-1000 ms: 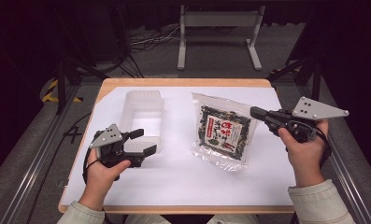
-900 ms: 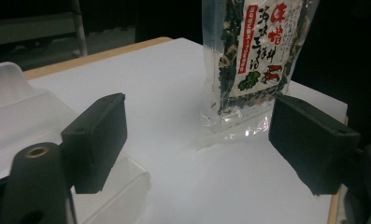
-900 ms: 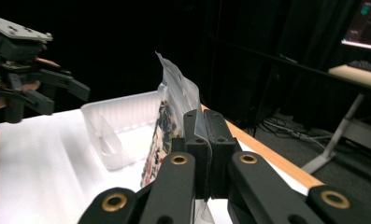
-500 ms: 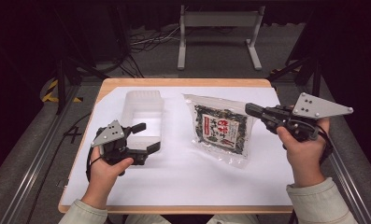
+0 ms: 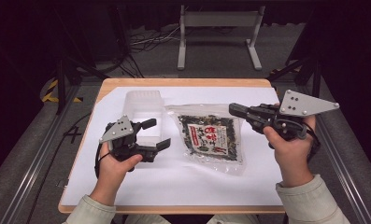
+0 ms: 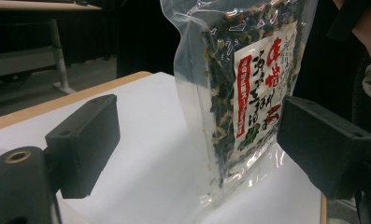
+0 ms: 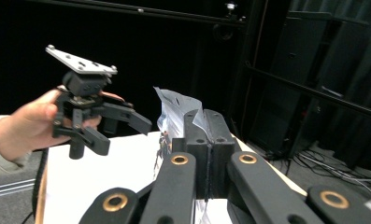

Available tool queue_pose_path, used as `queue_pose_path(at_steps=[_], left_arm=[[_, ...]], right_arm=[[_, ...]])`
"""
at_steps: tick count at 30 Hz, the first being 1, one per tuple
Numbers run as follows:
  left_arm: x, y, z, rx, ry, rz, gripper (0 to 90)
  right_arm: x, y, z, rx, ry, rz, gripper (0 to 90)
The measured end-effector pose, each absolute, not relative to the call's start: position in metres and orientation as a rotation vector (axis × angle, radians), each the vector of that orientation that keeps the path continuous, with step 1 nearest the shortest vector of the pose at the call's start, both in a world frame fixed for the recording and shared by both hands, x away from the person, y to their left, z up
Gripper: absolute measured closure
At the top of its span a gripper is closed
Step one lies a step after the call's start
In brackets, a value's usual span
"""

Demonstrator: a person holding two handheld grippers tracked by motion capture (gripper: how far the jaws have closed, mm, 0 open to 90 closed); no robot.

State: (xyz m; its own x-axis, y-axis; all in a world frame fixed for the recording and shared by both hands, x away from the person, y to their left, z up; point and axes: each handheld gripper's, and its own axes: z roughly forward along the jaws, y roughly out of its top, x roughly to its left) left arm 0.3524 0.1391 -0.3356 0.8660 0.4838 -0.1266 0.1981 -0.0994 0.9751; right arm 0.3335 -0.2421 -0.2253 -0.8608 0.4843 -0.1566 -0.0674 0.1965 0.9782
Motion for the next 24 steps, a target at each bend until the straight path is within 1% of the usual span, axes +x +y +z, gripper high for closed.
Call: queue_pose_path(at_steps=[11,13,14,19,21,24], left_arm=[[0.354,0.130,-0.333,1.655,0.503,0.241,13.1],[0.354,0.130,-0.333,1.646,0.502,0.232,12.7],[0.355,0.130,-0.332,1.624,0.498,0.205,12.5],[0.355,0.129,-0.332,1.600,0.473,0.185,12.4],[0.355,0.127,-0.332,1.603,0.459,0.192,12.5],[0.354,0.123,-0.333,1.605,0.432,0.175,14.9]], right_arm=[[0.331,-0.219,-0.222,0.319,2.071,1.779,90.0],[0.331,-0.215,-0.224,0.311,2.073,1.800,90.0],[0.330,-0.213,-0.225,0.305,2.073,1.809,90.0],[0.330,-0.209,-0.229,0.296,2.073,1.835,90.0],[0.330,-0.207,-0.230,0.293,2.072,1.851,90.0],[0.332,-0.206,-0.234,0.296,2.066,1.887,90.0]])
